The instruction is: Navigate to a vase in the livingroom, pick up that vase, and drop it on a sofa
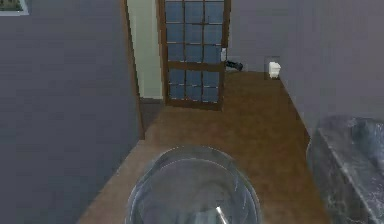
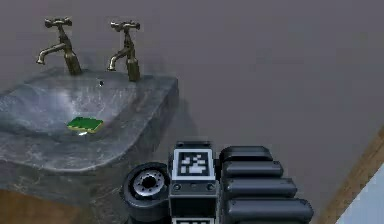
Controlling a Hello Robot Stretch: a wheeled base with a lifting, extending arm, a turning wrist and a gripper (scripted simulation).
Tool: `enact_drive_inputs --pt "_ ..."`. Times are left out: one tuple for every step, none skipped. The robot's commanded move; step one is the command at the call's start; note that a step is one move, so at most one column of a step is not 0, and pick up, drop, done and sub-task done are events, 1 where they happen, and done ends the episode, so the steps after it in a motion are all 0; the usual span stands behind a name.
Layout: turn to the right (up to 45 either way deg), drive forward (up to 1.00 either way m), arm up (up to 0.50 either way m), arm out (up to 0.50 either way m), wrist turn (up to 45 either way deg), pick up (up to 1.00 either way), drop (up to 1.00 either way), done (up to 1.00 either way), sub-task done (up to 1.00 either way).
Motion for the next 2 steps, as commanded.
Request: enact_drive_inputs --pt "0.0 1.00 0.00 0.00 0.0 0.00 0.00 0.00 0.00" --pt "3.0 0.00 0.00 0.00 0.0 0.00 0.00 0.00 0.00"
